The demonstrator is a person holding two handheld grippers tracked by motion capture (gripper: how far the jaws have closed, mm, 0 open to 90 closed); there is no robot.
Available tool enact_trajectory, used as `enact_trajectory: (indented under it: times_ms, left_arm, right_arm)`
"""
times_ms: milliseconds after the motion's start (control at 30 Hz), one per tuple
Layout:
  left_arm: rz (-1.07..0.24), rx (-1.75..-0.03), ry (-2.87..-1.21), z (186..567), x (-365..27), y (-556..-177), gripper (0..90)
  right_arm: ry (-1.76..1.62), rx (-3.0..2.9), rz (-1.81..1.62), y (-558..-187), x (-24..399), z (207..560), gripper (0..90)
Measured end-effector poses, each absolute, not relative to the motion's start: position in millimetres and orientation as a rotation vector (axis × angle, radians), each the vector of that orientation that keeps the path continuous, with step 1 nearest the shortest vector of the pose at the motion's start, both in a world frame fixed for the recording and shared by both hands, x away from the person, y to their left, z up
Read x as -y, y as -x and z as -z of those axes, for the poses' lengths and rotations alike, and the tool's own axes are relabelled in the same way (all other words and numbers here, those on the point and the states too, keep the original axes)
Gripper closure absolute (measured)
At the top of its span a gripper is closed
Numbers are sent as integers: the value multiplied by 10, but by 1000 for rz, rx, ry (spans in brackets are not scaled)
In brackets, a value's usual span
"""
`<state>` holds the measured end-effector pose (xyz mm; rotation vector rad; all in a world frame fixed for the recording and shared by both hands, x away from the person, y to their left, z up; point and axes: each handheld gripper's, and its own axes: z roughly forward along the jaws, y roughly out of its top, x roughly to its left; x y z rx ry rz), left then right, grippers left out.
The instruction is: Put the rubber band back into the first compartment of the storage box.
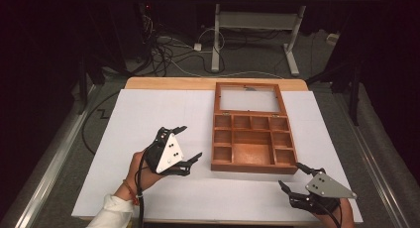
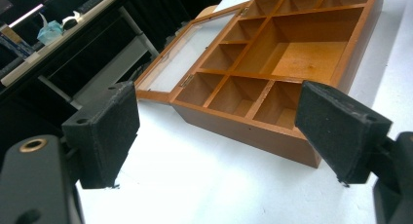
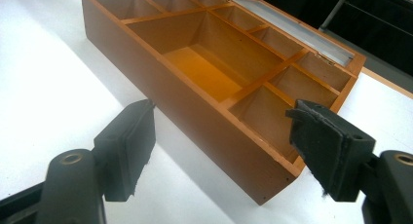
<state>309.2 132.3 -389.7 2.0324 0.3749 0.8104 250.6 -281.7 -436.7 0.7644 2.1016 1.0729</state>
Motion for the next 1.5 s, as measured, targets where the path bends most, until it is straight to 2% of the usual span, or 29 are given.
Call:
enact_trajectory:
  times_ms: [900, 1500]
  left_arm:
    - [-859, -388, -2044, 4006, -1636, -2860, 161]
    - [-837, -428, -2059, 4216, -1830, -2770, 161]
  right_arm:
    - [-760, -2097, -1079, -2495, 2805, 4346, 254]
    - [-762, -2094, -1073, -2501, 2799, 4350, 254]
